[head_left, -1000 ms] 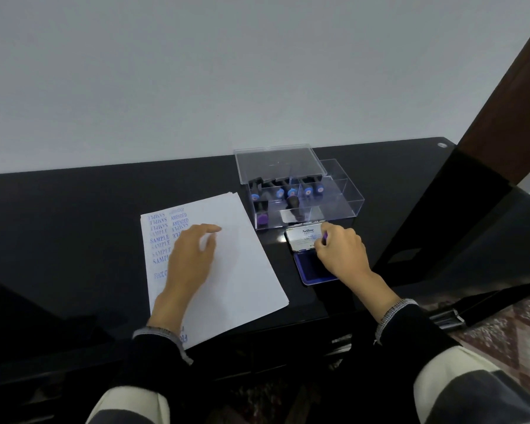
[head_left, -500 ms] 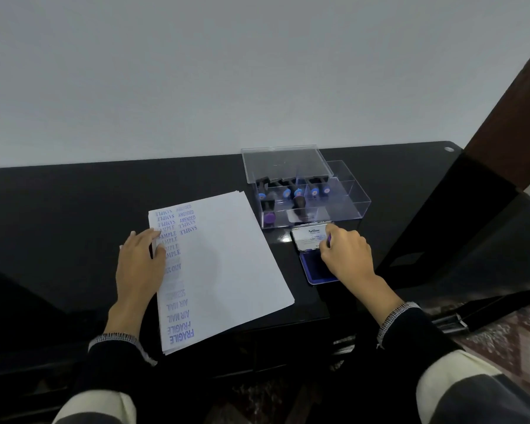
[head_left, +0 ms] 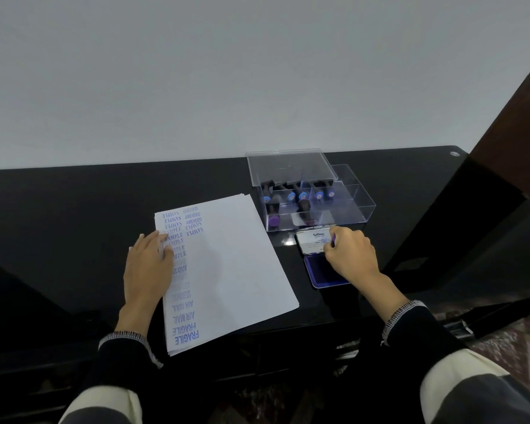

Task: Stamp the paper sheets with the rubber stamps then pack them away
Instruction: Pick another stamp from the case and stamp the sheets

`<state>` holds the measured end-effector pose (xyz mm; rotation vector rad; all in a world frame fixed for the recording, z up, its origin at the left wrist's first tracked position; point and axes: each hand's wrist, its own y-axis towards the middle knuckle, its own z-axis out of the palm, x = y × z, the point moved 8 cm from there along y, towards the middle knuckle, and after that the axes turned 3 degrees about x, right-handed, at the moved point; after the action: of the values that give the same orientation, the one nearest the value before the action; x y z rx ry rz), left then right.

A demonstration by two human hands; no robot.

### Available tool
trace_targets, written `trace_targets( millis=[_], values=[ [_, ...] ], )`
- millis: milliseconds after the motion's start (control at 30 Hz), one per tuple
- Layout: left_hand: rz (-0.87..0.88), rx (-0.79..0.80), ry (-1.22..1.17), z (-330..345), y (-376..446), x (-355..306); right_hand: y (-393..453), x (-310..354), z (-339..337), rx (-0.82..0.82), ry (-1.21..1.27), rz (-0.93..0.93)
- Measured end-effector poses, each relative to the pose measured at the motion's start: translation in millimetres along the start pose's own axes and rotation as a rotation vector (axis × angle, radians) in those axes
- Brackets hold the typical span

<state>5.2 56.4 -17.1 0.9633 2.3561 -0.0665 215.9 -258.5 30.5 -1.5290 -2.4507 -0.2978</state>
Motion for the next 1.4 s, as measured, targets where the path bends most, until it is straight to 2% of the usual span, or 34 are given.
trace_targets(
  millis=[300, 433, 500, 600, 700, 967, 1233, 1400],
  values=[
    [0.013, -0.042, 0.034, -2.7, 2.1, -2.7, -0.9, -1.1, -0.1, -0.010, 0.017, 0.000],
    [0.024, -0.047, 0.025, -0.7, 4.5, 0.0, -0.7, -5.1, -2.2, 0.017, 0.040, 0.056],
    [0.010, -0.040, 0.027, 2.1, 4.7, 3.1, -3.7, -1.9, -7.0, -0.022, 0.070, 0.087],
    [0.010, -0.034, 0.017, 4.0, 4.5, 1.4, -14.3, 20.9, -3.3, -0.070, 0.388, 0.067],
    [0.026, -0.018, 0.012, 5.3, 4.5, -0.3, -19.3, 55.6, 20.1, 0.033, 0.728, 0.037],
    [0.094, 0.033, 0.023, 8.7, 5.5, -1.4, -12.5, 126.1, 61.7, 0.070, 0.952, -0.098],
    [0.080, 0.019, 0.017, 6.6, 5.4, -2.2, 14.4, 195.1, 78.9, 0.023, 0.860, -0.370],
    [0.079, 0.004, 0.008, 4.5, 4.6, -1.1, 24.6, 211.6, 93.9, -0.002, 0.724, -0.438]
  ],
)
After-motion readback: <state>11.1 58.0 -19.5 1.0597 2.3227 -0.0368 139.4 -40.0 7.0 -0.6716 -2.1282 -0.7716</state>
